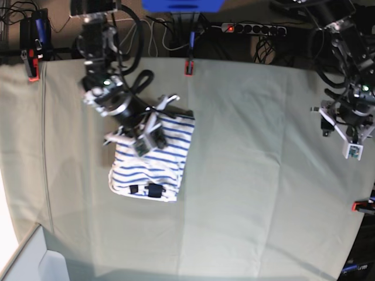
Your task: Layout the t-shirt on the table in an organized manner, then fold the t-shirt properly
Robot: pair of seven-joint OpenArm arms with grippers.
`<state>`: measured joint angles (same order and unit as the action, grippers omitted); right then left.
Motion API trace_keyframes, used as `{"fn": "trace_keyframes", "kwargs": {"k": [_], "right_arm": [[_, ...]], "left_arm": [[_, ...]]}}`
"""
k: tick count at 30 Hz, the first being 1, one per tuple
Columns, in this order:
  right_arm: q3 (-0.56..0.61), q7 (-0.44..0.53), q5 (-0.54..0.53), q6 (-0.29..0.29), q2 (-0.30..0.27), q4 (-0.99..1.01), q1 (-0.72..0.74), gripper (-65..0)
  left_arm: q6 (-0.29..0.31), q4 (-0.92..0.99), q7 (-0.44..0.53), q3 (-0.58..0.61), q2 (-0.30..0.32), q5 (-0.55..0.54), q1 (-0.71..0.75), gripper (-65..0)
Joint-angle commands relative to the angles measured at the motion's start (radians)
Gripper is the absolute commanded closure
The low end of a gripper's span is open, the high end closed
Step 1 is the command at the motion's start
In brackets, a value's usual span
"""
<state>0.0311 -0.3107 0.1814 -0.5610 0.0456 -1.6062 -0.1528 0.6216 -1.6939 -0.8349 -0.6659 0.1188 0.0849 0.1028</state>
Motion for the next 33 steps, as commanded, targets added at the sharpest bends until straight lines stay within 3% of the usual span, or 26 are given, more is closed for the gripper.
{"fn": "trace_keyframes", "kwargs": {"k": [1,4,15,19,22,25,28,32,33], "right_arm": [[-0.018,0.032,-0.021,-0.012,0.003,-0.053,0.000,-4.0],[-0.078,0.032,-0.021,-0.012,0.004,-0.075,0.002,-4.0],[-0.167,0.041,-0.024,-0.014,-0.059,0.260,0.173,-4.0],[-0.167,0.040,-0.024,-0.014,-0.057,0.120,0.129,-4.0],[-0.170,0.031,-0.024,-0.009,-0.052,-0.056,0.060,-4.0],[-0.193,0.012,-0.024,-0.008,-0.033,-0.214,-0.040,-4.0],[-0.245,-0.058,-0.024,-0.027,0.003,-0.306,-0.152,-1.9],[-0.267,-0.106,-0.024,-0.137,0.035,-0.363,-0.304,0.0],[-0.274,-0.103,-0.024,-0.137,0.040,-0.371,-0.333,0.0]], "left_arm": [[-0.004,-0.016,0.015,-0.002,0.011,-0.006,-0.010,-35.4],[-0.006,-0.016,0.015,-0.001,0.011,-0.006,-0.010,-35.4],[-0.006,0.005,0.006,0.031,-0.026,-0.006,-0.001,-35.4],[-0.006,-0.001,0.006,0.042,-0.034,-0.006,0.047,-35.3],[-0.006,-0.007,0.006,0.042,-0.072,-0.006,0.079,-34.3],[-0.004,-0.008,0.006,0.042,-0.110,-0.006,0.130,-23.0],[-0.004,-0.005,0.006,0.038,-0.149,-0.006,0.179,-0.1],[-0.004,-0.019,0.012,0.039,-0.187,-0.006,0.274,-1.1],[-0.004,-0.030,0.012,0.042,-0.193,-0.006,0.295,0.0]]}}
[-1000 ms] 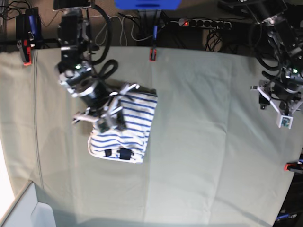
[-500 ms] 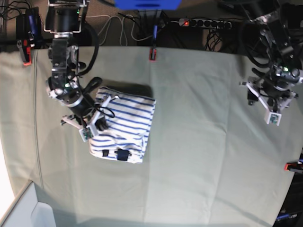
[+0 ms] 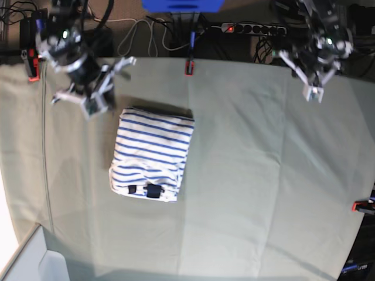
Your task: Layout the t-shirt on the table in an organized manner, then fold the t-shirt properly
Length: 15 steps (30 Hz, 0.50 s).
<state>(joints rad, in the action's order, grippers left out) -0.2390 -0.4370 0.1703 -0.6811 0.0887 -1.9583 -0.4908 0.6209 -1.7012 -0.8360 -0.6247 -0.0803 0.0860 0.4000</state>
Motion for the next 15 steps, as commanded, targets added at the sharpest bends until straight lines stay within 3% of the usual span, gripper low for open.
{"fn": "trace_keyframes", "kwargs": {"k": [1,9,15], "right_arm": [[-0.006,0.023,-0.013,-0.017,-0.002,-0.025,-0.022,0.0],[-0.010,0.025,-0.012,-0.017,-0.030,-0.031,-0.200,0.0],[-0.010,0.025,-0.012,-0.017,-0.056,0.021,-0.280,0.0]], "left_arm": [[-0.003,-0.036,0.013,0.001,-0.003,-0.007,0.018,0.0],[-0.003,-0.116,0.017,0.002,-0.062,-0.009,0.156,0.0],[-0.003,0.140,0.051,0.002,-0.042,0.001,0.110,0.0]]}}
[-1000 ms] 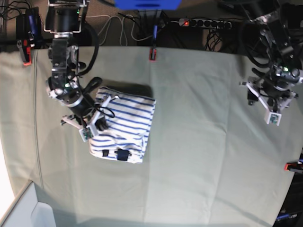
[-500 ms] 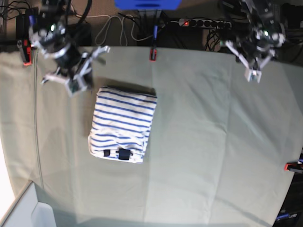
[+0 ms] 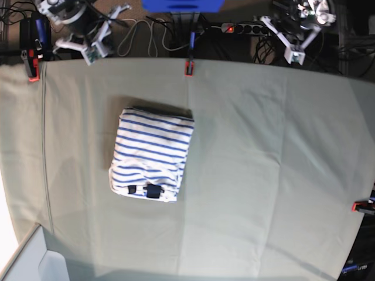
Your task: Layout the t-shirt on the table in an organized manner, then fold the t-shirt properly
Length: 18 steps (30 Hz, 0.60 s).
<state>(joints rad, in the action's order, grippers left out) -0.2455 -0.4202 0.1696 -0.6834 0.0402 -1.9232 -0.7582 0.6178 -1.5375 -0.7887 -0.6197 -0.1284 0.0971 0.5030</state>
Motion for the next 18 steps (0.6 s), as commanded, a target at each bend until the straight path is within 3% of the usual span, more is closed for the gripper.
{"fn": "trace_keyframes", "kwargs": {"k": [1,8,14,16,18], "right_arm": [[-0.004,0.008,-0.009,-0.015,-0.013,0.012,-0.017,0.0],[0.001,0.027,-0.008,-0.015,-0.062,0.353,0.067,0.0],[-0.001,0.206,-0.008,-0.015,-0.087,0.747,0.176,0.0],[0.002,0.304,-0.008,-0.015,-0.104,0.901,0.214,0.0],[0.004,0.404,-0.008,0.003,-0.104,1.042,0.259,0.0]], "left_arm": [[0.000,0.027,0.038,-0.002,0.017,-0.010,0.001,0.0],[-0.012,0.566,0.406,-0.002,0.091,0.033,-0.117,0.0],[-0.016,1.208,0.679,-0.009,0.215,0.135,-0.349,0.0],[-0.055,1.354,0.771,-0.002,0.243,0.140,-0.402,0.0],[-0.160,1.419,0.839,-0.002,0.253,0.142,-0.429,0.0]]}}
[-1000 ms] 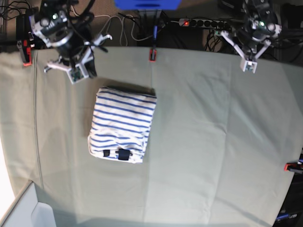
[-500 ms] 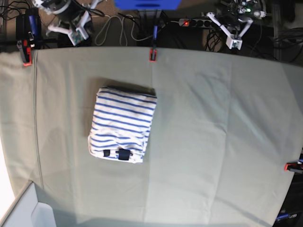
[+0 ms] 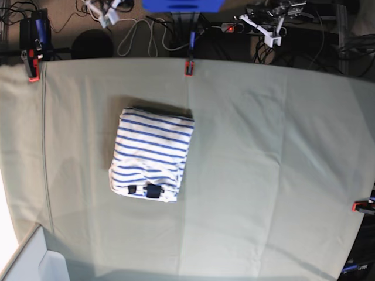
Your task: Layout the t-shirt on the table in an organized manner, then fold the t-shirt properly
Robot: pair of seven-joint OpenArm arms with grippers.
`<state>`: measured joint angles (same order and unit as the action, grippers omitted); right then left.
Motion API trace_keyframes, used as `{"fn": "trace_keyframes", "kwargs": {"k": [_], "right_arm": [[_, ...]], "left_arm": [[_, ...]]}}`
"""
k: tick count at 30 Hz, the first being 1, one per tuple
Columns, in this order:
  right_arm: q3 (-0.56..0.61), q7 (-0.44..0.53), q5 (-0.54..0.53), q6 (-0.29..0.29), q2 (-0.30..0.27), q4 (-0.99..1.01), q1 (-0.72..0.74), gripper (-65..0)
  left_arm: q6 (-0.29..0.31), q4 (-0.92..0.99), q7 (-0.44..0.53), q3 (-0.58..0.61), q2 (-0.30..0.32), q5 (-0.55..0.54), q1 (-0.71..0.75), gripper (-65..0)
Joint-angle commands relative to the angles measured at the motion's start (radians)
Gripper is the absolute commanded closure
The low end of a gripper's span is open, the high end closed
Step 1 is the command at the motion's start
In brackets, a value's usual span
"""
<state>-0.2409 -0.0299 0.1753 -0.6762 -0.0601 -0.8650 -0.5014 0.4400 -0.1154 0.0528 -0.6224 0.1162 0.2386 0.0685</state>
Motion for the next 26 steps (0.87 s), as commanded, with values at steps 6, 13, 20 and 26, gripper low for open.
{"fn": "trace_keyframes", "kwargs": {"k": [6,13,20,26], "right_arm": [[-0.002,0.301,-0.013,0.356,-0.051,0.504,0.194,0.0],[-0.002,0.537,-0.013,0.952,-0.054,0.786,0.286,0.0],[-0.002,0.536,-0.013,1.074,-0.040,0.791,0.284,0.0],[-0.002,0.536,-0.013,1.074,-0.019,0.791,0.289,0.0]], "left_arm": [[-0.287,0.012,0.040,0.000,0.003,0.000,-0.014,0.0],[-0.310,0.012,0.040,0.012,-0.013,0.041,-0.046,0.0],[-0.310,0.012,0.042,0.078,-0.033,0.084,-0.051,0.0],[-0.312,0.012,0.043,0.098,-0.040,0.089,-0.051,0.0]]}}
